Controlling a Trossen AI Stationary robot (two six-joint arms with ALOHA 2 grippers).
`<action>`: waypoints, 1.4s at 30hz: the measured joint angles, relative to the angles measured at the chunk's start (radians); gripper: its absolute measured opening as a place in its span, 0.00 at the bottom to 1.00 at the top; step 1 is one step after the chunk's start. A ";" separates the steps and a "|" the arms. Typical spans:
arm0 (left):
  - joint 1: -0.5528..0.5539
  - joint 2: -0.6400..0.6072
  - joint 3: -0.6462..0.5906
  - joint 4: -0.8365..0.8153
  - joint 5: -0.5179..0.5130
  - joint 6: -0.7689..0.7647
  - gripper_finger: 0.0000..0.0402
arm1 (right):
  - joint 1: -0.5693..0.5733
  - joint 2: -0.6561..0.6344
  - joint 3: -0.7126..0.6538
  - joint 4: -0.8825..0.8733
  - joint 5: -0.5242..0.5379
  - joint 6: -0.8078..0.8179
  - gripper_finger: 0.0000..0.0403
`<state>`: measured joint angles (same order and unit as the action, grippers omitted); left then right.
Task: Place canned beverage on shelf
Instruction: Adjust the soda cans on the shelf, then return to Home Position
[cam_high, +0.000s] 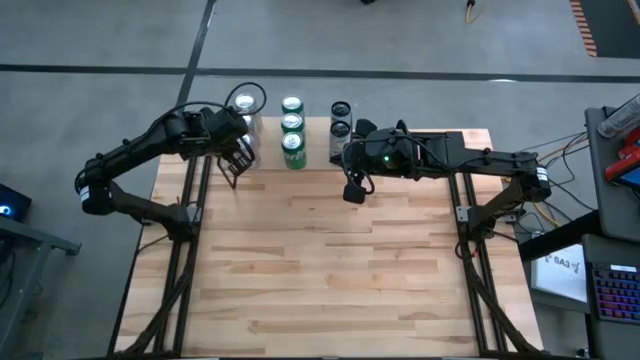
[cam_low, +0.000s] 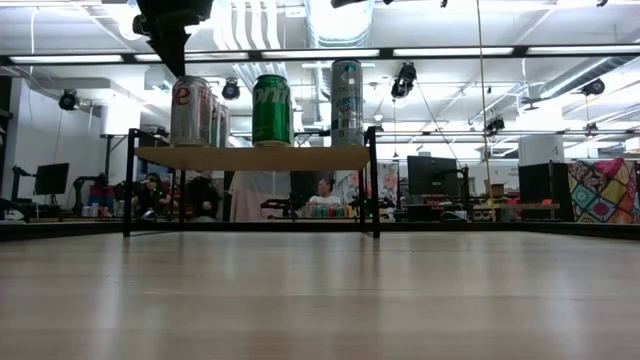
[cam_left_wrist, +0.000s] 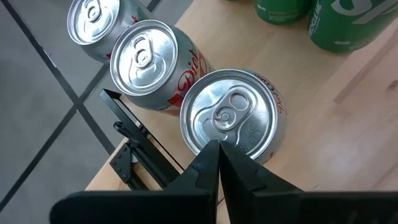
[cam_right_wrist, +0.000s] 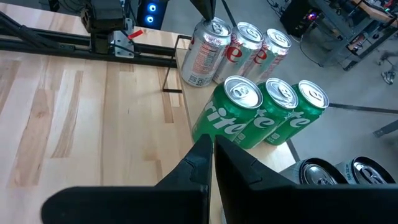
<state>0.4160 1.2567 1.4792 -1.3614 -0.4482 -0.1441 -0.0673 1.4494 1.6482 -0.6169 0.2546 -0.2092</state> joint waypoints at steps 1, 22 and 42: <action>0.000 -0.001 0.000 0.000 0.002 0.000 0.00 | 0.000 0.000 0.000 0.000 0.000 0.000 0.02; -0.015 -0.086 -0.003 0.026 0.022 -0.007 0.00 | 0.003 0.000 -0.008 0.000 0.000 -0.031 0.02; -0.840 -0.710 -0.626 0.857 -0.024 0.122 0.00 | 0.183 -0.017 -0.348 0.381 -0.125 -0.059 0.02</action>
<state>-0.4235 0.5471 0.8537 -0.5047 -0.4726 -0.0219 0.1162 1.4326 1.2997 -0.2358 0.1300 -0.2680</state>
